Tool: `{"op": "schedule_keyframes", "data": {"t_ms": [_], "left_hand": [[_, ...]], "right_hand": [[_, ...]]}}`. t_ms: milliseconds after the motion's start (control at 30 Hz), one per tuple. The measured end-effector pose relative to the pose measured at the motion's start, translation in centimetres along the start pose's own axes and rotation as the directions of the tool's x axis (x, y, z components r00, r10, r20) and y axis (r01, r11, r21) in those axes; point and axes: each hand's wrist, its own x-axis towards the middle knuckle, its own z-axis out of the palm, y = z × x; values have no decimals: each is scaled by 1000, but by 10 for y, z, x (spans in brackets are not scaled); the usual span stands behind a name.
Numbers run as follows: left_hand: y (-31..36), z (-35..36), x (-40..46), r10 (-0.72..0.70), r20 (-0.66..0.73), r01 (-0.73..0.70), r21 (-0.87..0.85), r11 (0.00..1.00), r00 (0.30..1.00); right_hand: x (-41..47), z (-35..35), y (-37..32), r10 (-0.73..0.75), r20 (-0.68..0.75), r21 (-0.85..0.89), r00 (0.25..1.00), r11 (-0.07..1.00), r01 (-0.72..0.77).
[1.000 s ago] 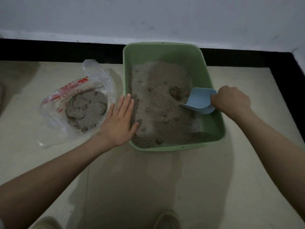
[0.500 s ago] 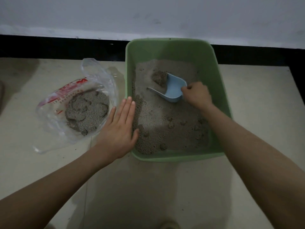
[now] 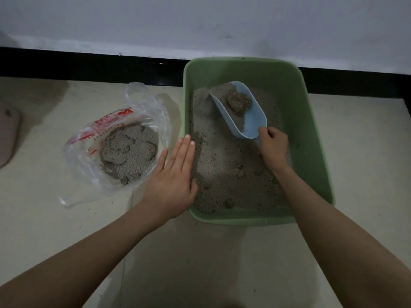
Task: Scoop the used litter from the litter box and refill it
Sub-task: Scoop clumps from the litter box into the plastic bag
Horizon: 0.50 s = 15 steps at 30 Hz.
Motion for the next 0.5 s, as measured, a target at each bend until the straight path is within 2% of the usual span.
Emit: {"op": "schedule_keyframes", "data": {"t_ms": [100, 333, 500], "left_hand": [[-1, 0, 0, -3, 36, 4, -20, 1000, 999], [-4, -4, 3, 29, 102, -27, -22, 999, 994], [-12, -8, -6, 99, 95, -87, -128, 988, 991]], "right_hand": [[-8, -8, -3, -15, -27, 39, 1000, 999, 16], [-41, -40, -14, -93, -37, -38, 995, 995, 92], [-67, -56, -35, -129, -4, -19, 992, 991, 129]]}}
